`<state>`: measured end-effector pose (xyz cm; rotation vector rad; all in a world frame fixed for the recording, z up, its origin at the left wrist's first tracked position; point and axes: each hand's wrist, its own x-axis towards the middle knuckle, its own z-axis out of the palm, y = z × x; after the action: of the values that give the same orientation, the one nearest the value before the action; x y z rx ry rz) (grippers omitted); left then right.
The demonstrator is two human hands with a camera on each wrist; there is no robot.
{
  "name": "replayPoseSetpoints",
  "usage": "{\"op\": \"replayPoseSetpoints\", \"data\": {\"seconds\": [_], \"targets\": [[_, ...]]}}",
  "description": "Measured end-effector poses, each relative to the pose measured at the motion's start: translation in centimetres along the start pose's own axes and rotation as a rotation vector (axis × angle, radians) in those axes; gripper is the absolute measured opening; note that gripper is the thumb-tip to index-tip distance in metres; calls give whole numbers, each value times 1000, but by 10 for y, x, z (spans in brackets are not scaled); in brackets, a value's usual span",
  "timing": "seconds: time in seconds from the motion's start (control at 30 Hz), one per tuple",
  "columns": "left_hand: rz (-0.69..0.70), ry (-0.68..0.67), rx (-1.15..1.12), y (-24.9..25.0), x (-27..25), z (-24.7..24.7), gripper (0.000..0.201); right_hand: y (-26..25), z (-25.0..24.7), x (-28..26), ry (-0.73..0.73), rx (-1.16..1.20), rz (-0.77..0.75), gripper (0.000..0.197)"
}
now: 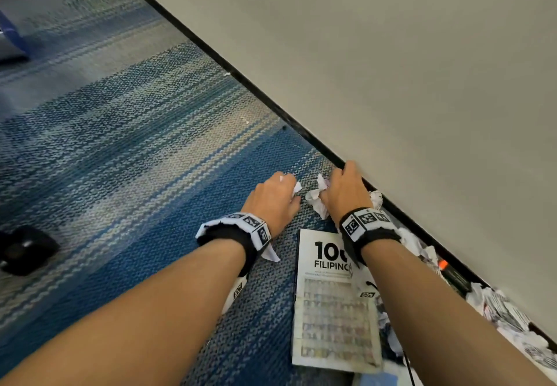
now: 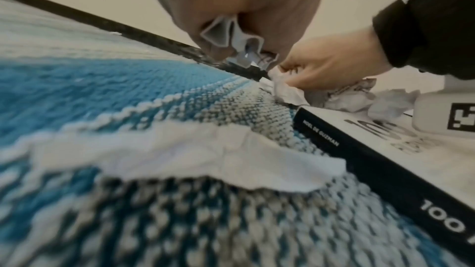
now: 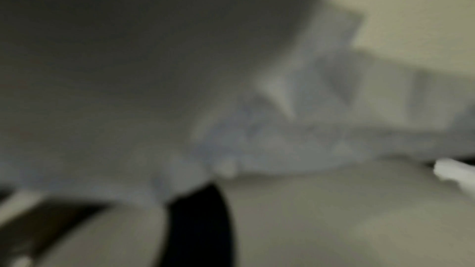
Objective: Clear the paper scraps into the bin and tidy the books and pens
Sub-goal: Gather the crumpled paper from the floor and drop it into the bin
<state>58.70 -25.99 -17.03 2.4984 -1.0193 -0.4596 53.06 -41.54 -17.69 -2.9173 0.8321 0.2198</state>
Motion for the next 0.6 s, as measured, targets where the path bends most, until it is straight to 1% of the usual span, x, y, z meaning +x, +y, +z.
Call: {"op": "replayPoseSetpoints", "data": {"seconds": [0.03,0.1,0.17,0.2,0.23,0.27,0.3,0.37,0.43,0.47,0.53,0.6], "targets": [[36,0,-8,5,7,-2,19,2,-2,-2,13,43,2,34],[109,-31,10,12,16,0,20,9,-9,-9,109,216,46,33],[185,-98,54,13,19,9,36,18,-16,-17,274,396,72,29],[226,-139,97,13,19,15,45,23,-19,-23,345,397,59,27],[257,-176,153,13,18,20,50,28,-21,-29,375,333,43,26],[269,-196,204,13,16,25,50,34,-21,-36,363,246,27,24],[262,-196,233,13,15,29,45,39,-17,-44,311,173,18,23],[239,-164,233,16,14,33,31,45,-6,-63,142,106,16,26],[206,-137,231,17,13,37,21,48,9,-79,-33,97,17,41],[189,-123,232,17,13,39,19,48,16,-85,-87,75,7,51],[144,-106,220,18,9,39,18,47,23,-89,-112,16,-8,64],[92,-98,190,17,4,36,18,46,21,-84,-51,-1,22,60]]}}
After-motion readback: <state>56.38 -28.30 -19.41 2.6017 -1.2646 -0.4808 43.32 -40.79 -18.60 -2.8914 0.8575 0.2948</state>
